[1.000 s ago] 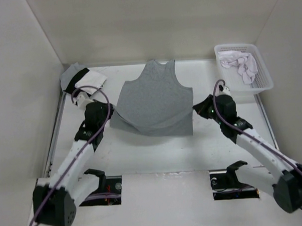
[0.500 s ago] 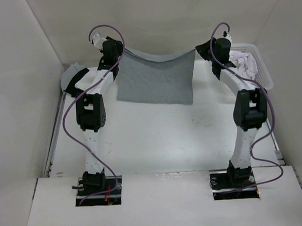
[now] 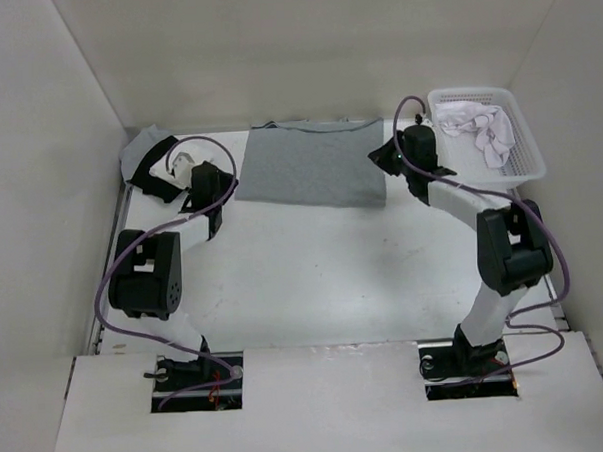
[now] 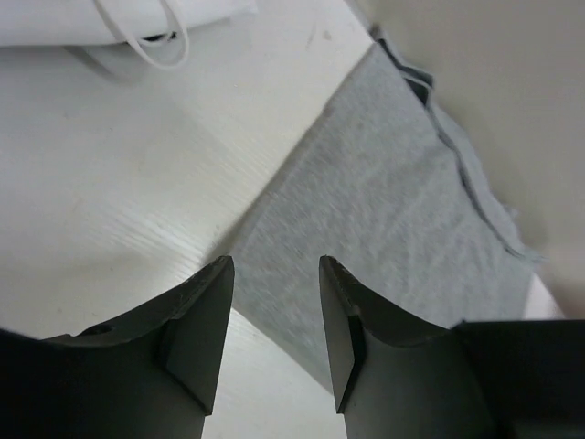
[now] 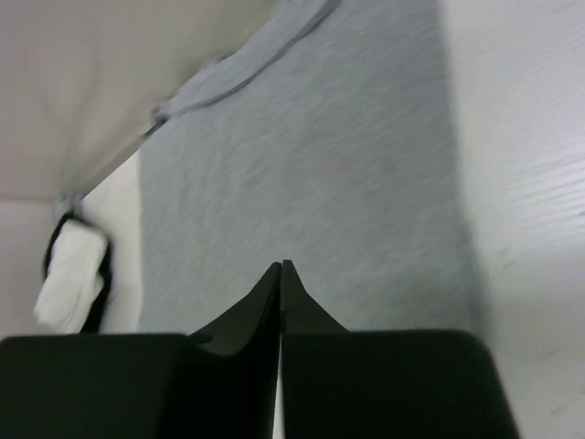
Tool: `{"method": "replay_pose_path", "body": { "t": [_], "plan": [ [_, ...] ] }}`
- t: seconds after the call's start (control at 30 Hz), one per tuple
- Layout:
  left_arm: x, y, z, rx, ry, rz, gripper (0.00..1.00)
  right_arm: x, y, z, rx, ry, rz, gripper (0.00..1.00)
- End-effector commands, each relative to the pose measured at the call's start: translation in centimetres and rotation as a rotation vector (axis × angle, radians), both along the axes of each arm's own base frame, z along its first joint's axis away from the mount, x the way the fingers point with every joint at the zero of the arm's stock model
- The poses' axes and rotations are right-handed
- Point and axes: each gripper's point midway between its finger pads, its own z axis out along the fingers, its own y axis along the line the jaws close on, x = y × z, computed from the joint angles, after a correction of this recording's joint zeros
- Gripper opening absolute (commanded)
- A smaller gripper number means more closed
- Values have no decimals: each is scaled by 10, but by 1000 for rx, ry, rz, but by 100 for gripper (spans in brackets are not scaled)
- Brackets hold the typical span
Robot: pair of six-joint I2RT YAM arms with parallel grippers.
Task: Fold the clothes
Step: Fold the tank top
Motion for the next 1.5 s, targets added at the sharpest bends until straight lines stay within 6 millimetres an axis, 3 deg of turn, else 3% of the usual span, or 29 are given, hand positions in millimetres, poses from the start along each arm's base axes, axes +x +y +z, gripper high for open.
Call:
{"method": "replay_pose_path", "body": {
  "t": [0.0, 0.1, 0.3, 0.4, 0.57, 0.73, 0.97, 1.17, 1.3, 1.47],
  "plan": [
    [-8, -5, 17, -136, -107, -19, 40, -21, 25, 34, 17, -138, 42, 0],
    [-13, -7, -9, -222, -68, -37, 42, -44, 25, 16, 18, -123, 46, 3],
    [-10, -9, -30, -276, -26, -39, 41, -78, 11, -24, 21, -61, 29, 28],
    [-8, -9, -38, -273, -3, -29, 40, -83, 0, -44, 35, -29, -4, 34],
    [-3, -13, -49, -274, 23, -28, 37, -81, -17, -66, 73, -6, -55, 38],
    [-2, -15, -54, -277, 45, -14, 22, -79, -22, -77, 102, 8, -79, 38],
    [13, -15, -51, -294, 22, 1, 19, -83, -29, -81, 108, 34, -135, 42],
    [20, -13, -53, -322, 15, 26, 1, -88, -37, -83, 106, 43, -191, 45],
    [5, -1, -47, -326, -5, 44, 0, -94, -31, -88, 123, 60, -178, 45],
    [-45, 12, -56, -323, 36, 64, 0, -116, -14, -98, 121, 89, -137, 47]
  ]
}}
